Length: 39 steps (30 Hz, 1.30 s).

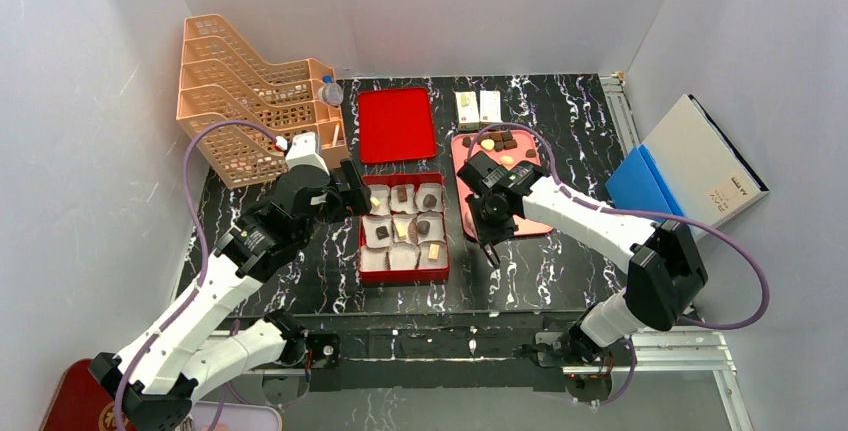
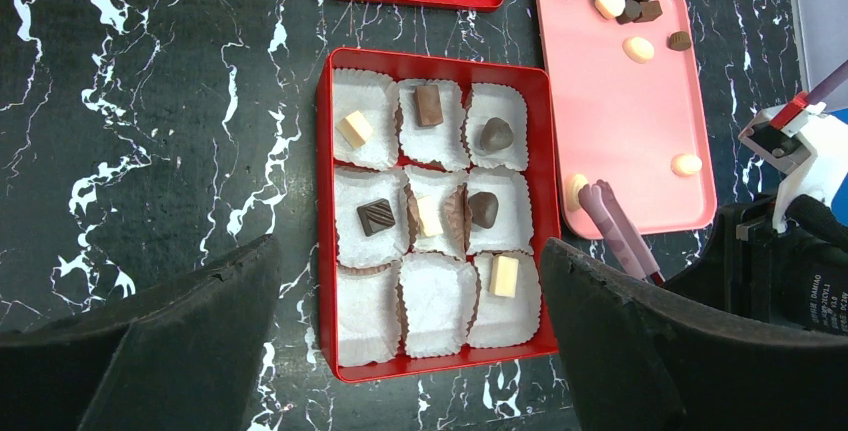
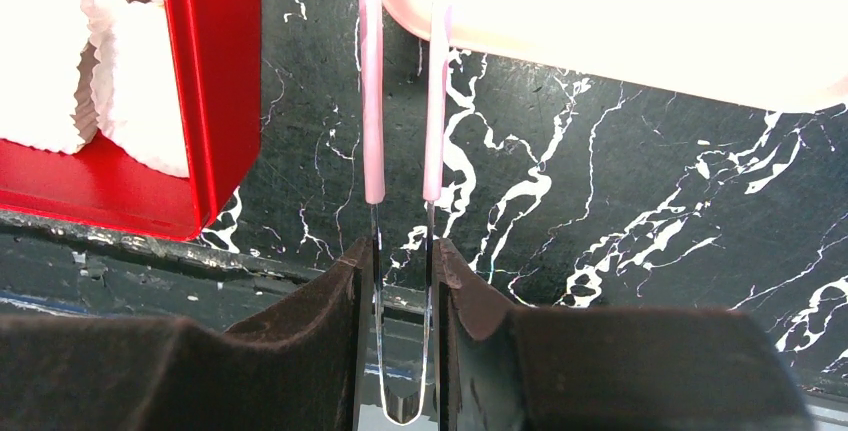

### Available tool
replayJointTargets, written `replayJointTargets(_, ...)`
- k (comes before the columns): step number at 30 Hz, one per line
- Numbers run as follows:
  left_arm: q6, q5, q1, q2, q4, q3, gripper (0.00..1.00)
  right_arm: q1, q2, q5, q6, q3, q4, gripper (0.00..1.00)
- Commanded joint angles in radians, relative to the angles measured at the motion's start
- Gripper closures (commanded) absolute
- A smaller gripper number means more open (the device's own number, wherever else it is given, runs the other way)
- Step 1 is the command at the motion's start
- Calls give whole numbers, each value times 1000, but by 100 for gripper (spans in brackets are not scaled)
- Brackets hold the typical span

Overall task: Pack the chocolate
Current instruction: Pick up the fake chocolate from the plate.

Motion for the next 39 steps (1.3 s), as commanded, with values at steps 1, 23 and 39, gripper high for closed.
replayJointTargets(1,11,-12,-3,-12,-8,-4,1,-5,14,-17,-15,20,23,68)
replayJointTargets(23,16,-15,-2,0,-3,-11,1,-28,37,-4,-35,-3,31,67)
replayJointTargets(39,7,-6,-2,11,17,-22,2,-34,9,32,-42,20,11,68)
